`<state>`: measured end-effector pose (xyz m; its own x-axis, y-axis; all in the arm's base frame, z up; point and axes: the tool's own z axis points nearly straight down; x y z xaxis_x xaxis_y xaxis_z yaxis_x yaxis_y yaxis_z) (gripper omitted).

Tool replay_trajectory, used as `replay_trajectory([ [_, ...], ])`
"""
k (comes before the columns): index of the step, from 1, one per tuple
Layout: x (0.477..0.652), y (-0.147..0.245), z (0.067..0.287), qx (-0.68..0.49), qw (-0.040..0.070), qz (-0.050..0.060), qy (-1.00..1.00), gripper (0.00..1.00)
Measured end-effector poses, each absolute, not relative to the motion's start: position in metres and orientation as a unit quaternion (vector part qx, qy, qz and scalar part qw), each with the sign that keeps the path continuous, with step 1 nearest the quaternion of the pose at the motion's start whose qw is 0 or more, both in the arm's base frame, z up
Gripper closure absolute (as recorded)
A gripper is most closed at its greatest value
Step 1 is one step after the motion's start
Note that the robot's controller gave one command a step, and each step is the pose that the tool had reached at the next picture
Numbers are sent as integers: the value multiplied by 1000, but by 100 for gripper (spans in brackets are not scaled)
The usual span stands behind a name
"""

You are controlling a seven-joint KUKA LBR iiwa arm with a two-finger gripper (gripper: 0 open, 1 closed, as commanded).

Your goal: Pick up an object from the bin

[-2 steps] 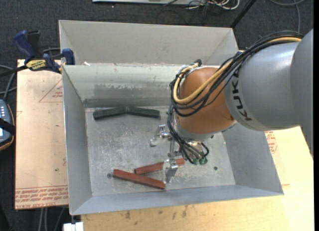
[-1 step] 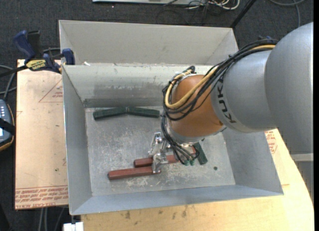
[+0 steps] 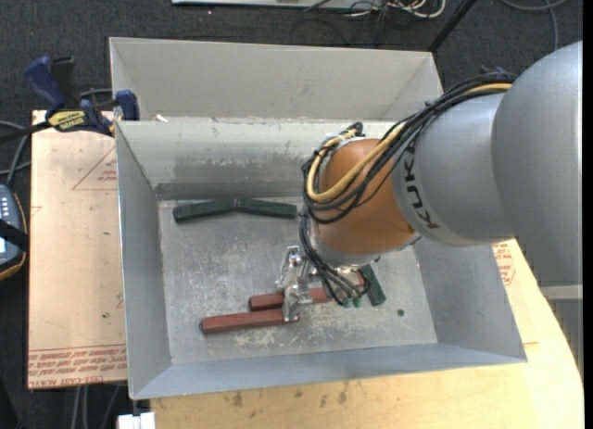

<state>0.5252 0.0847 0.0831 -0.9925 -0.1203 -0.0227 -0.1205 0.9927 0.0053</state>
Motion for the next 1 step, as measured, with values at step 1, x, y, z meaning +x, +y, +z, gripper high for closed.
replay_trajectory([
  [1,544,98,242,-51,5,1,999,100],
])
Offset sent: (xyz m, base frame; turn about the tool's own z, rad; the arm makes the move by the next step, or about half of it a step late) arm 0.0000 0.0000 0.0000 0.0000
